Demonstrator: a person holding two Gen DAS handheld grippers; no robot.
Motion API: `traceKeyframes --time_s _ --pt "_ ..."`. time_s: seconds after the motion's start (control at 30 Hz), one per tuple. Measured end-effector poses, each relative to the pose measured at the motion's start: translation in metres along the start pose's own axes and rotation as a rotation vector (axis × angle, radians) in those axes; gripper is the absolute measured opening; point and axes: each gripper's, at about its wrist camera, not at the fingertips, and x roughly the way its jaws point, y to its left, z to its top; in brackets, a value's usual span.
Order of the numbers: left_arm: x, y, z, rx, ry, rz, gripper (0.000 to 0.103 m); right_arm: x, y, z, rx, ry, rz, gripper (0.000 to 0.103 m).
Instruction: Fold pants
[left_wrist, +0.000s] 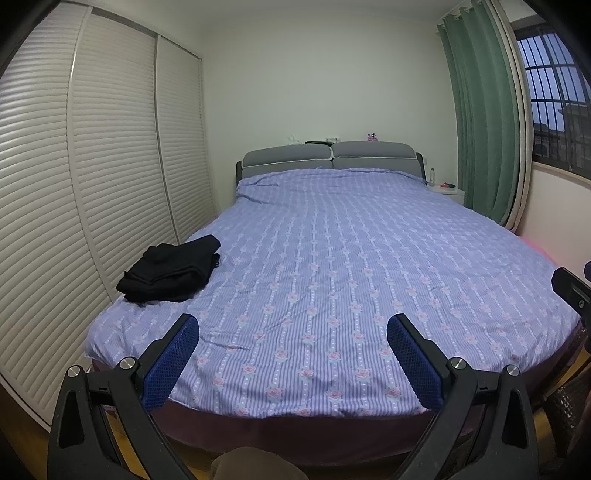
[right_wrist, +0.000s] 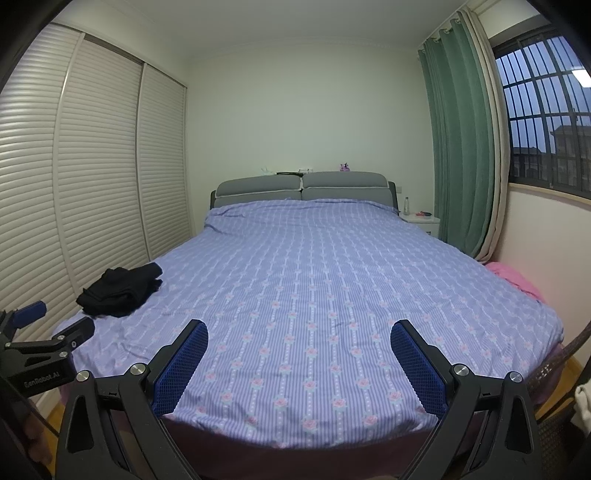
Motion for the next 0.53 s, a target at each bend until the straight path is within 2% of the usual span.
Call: traceKeyframes --time_s 0.53 --pt "-0.0034 -0.0028 0.0008 0.014 -0.022 0.024 0.103 -0.0015 -0.0002 -0.0002 0.0 -0.007 0.006 0.101"
